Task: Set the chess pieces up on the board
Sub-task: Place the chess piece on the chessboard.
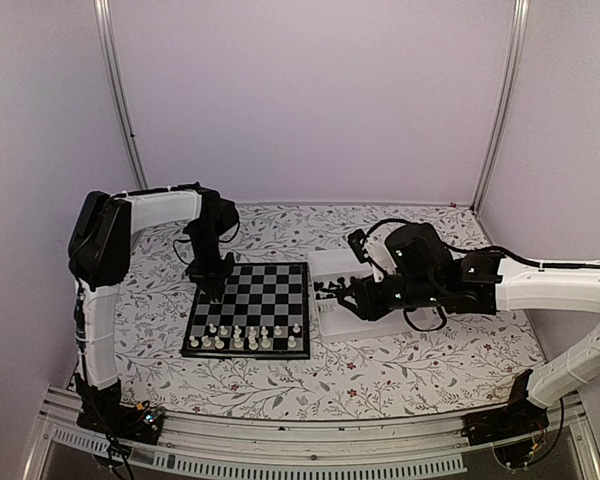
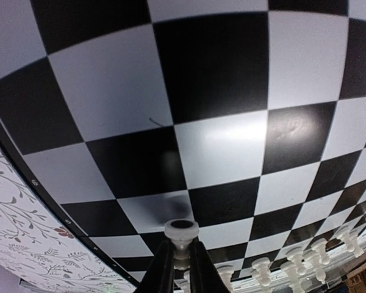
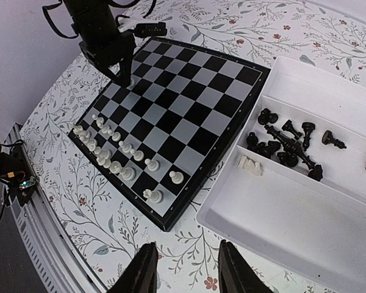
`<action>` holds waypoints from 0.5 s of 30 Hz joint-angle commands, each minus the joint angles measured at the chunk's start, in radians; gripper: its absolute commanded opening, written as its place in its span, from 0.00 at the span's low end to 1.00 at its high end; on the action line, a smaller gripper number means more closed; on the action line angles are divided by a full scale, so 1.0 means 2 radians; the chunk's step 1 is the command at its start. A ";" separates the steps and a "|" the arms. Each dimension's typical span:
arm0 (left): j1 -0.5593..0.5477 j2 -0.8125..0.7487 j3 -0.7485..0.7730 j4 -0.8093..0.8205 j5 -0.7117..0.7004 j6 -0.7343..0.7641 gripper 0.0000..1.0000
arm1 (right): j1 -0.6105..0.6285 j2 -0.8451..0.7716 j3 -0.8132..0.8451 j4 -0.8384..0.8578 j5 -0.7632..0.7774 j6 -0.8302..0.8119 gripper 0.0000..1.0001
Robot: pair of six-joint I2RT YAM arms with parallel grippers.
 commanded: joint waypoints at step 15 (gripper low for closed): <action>-0.030 -0.017 0.054 0.028 -0.043 0.010 0.23 | -0.007 0.027 0.032 -0.010 -0.002 -0.016 0.36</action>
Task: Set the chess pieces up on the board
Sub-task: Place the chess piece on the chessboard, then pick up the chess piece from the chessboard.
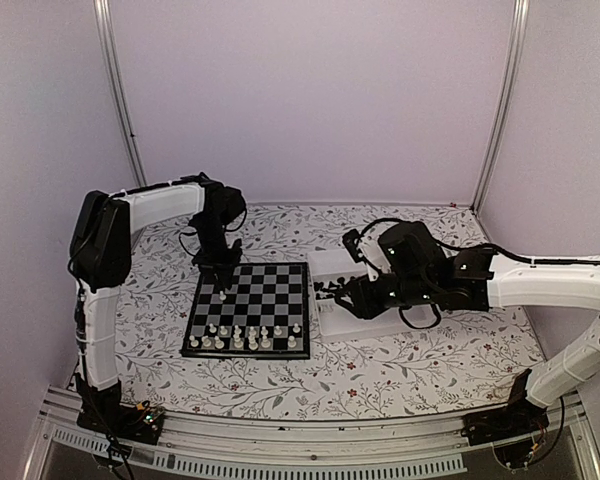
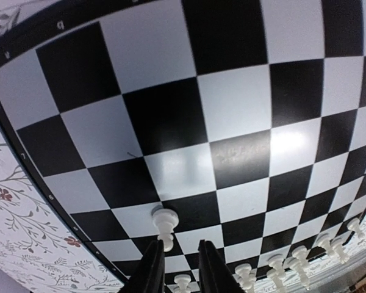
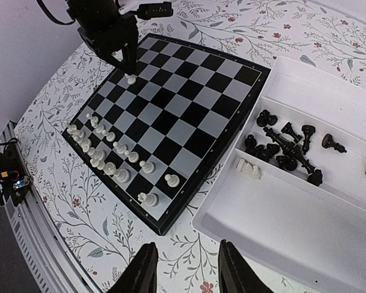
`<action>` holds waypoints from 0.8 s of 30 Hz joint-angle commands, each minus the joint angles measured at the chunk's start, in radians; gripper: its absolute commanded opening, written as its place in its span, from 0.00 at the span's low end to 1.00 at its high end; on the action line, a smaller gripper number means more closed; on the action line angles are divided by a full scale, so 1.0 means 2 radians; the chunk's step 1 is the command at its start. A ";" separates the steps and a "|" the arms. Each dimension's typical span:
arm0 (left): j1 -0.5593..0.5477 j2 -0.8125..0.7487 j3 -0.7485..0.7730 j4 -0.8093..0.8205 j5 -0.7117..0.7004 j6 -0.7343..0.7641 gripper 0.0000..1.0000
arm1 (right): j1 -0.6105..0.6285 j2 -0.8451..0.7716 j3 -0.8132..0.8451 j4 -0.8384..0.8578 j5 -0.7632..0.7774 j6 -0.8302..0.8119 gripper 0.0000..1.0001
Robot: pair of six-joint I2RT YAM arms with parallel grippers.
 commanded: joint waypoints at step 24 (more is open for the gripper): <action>-0.024 -0.021 -0.036 0.040 -0.065 0.027 0.19 | -0.006 0.025 0.029 -0.010 -0.006 -0.005 0.36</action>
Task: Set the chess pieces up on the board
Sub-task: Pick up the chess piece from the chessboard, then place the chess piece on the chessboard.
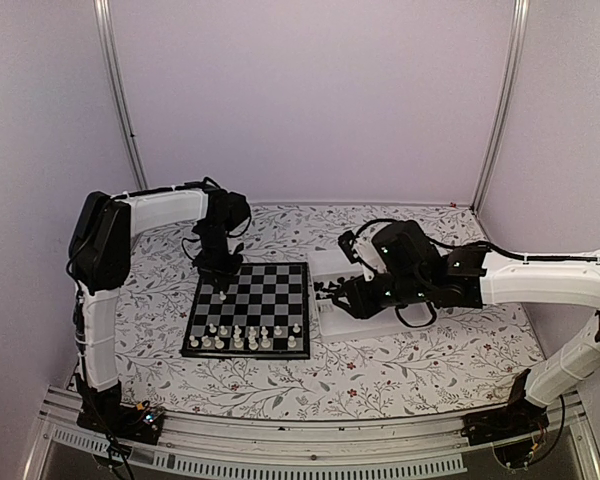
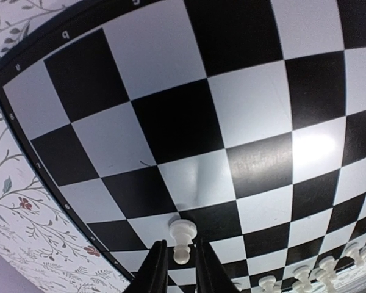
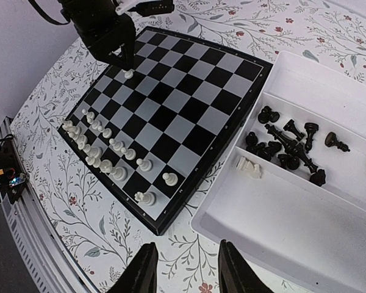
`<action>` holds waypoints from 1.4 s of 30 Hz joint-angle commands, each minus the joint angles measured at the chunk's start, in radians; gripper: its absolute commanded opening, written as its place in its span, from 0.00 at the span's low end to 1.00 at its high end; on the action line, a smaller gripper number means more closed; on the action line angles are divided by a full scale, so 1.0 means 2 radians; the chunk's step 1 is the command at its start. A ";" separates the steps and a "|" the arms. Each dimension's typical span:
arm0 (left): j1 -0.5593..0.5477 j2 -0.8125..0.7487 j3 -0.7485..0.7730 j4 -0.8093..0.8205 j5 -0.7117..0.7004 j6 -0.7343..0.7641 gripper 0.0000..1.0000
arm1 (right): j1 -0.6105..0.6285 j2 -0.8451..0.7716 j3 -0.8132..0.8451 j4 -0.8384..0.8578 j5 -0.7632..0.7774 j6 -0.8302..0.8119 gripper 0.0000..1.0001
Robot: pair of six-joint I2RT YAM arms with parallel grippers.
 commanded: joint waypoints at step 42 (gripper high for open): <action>-0.005 -0.207 -0.274 0.038 0.069 -0.025 0.07 | -0.004 0.076 0.072 0.005 -0.055 -0.024 0.36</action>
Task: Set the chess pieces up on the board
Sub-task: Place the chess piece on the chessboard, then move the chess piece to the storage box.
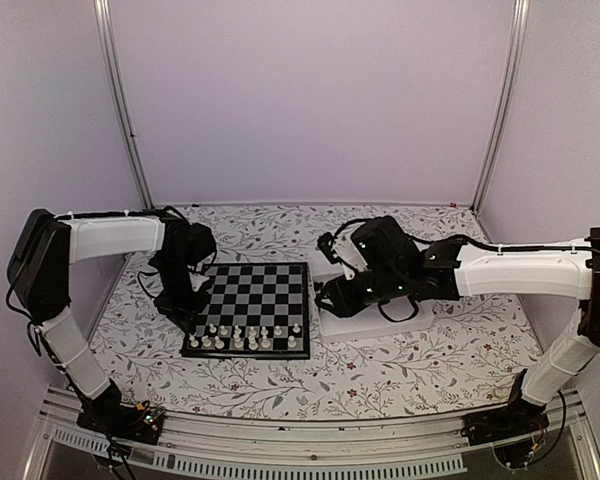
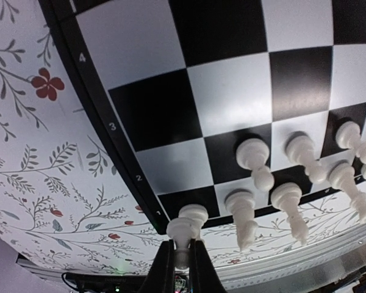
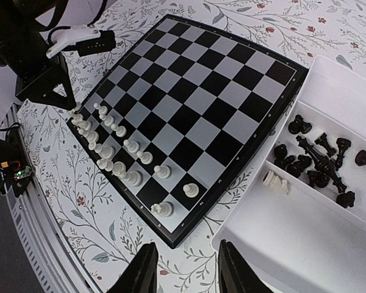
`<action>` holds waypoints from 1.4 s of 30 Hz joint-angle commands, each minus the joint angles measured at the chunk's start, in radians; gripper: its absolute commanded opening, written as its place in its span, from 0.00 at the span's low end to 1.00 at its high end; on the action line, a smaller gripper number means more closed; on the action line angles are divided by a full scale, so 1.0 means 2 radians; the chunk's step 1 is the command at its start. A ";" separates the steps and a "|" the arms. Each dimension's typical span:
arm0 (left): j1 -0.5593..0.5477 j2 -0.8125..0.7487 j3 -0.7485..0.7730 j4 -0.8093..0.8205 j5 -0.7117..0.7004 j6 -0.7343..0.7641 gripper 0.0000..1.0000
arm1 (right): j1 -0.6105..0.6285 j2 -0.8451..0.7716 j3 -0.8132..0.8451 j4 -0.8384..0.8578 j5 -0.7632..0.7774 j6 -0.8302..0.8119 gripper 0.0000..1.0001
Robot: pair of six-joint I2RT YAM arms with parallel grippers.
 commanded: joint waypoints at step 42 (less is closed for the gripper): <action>-0.028 -0.030 0.177 0.037 0.004 0.014 0.36 | -0.097 0.047 0.013 -0.097 -0.062 0.021 0.27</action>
